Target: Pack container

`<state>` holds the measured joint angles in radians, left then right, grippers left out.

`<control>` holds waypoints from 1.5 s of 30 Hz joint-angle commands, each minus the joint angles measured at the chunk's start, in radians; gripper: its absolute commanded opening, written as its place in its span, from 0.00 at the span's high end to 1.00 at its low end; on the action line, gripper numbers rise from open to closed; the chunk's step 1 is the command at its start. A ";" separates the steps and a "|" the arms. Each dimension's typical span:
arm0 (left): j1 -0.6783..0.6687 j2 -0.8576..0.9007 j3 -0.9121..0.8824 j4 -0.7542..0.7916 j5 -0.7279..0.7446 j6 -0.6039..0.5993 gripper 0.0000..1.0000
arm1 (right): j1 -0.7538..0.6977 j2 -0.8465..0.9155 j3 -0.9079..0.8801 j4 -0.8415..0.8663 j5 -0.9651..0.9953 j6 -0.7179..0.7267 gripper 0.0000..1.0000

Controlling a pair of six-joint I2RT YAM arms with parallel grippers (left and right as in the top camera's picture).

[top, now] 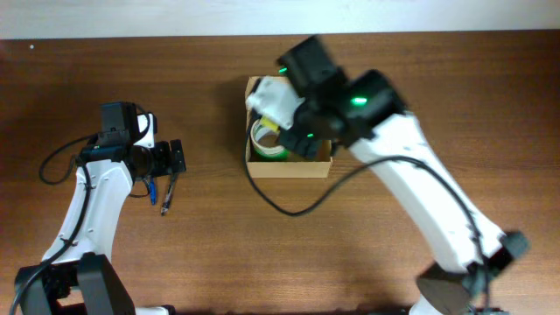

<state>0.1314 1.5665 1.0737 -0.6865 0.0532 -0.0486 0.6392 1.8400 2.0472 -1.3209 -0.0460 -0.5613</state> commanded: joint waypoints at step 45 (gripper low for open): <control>0.003 0.007 0.014 0.001 0.011 0.012 0.01 | -0.060 0.141 -0.002 0.021 0.012 -0.111 0.41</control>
<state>0.1314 1.5665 1.0737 -0.6865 0.0536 -0.0486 0.5812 2.1487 2.0045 -1.3079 -0.0273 -0.7361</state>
